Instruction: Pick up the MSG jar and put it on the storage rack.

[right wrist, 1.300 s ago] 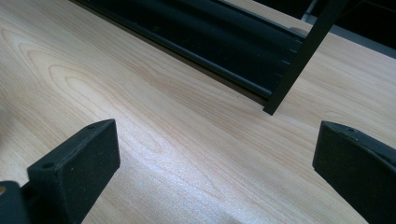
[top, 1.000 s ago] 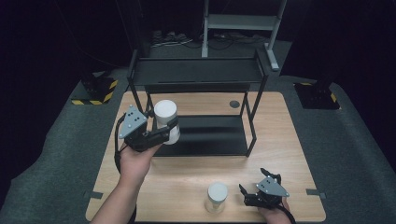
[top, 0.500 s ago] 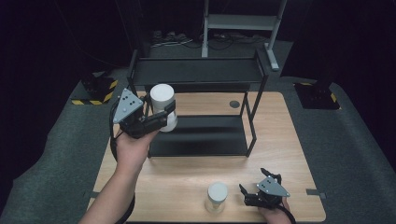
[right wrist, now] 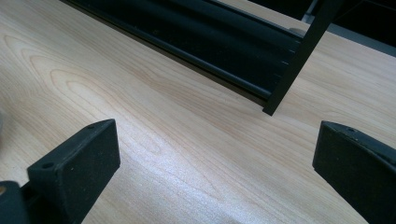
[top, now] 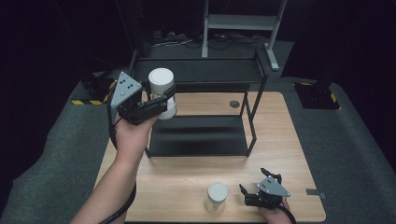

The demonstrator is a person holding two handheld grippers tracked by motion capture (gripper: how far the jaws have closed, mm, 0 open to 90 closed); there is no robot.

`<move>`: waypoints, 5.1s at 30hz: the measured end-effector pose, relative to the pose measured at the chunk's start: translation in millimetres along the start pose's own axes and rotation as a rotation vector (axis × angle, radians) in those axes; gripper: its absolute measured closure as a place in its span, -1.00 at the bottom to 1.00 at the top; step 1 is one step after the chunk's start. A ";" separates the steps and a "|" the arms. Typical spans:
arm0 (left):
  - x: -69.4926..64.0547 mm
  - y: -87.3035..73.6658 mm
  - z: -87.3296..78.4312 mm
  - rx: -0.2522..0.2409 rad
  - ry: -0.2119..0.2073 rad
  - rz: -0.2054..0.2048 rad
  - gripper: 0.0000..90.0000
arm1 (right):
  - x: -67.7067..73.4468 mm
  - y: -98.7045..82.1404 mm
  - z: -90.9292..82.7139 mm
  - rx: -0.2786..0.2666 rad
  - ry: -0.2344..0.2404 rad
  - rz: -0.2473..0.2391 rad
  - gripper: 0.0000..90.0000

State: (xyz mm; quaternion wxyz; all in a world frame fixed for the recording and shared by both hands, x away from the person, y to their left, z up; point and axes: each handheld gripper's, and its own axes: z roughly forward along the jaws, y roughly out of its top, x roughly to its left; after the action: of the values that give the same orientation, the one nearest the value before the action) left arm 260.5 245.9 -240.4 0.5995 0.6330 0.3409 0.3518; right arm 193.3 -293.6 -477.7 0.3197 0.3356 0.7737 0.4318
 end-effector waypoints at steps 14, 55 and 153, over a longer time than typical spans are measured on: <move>8.1 21.9 17.6 -0.036 0.032 -0.032 -0.24 | -1.2 0.1 0.0 0.001 0.003 0.006 -1.00; 13.2 45.3 90.3 -0.007 0.145 -0.033 -0.24 | -4.7 -3.9 -1.9 -0.019 0.013 0.025 -1.00; -17.4 -30.7 -13.3 0.069 0.095 -0.002 -0.99 | 2.8 -1.7 -1.1 -0.009 -0.003 -0.025 -1.00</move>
State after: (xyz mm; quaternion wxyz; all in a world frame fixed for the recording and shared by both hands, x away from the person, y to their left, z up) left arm 239.8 239.5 -271.3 0.5608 0.6355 0.3814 0.3690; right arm 190.4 -292.6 -479.3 0.3277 0.3253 0.7753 0.4309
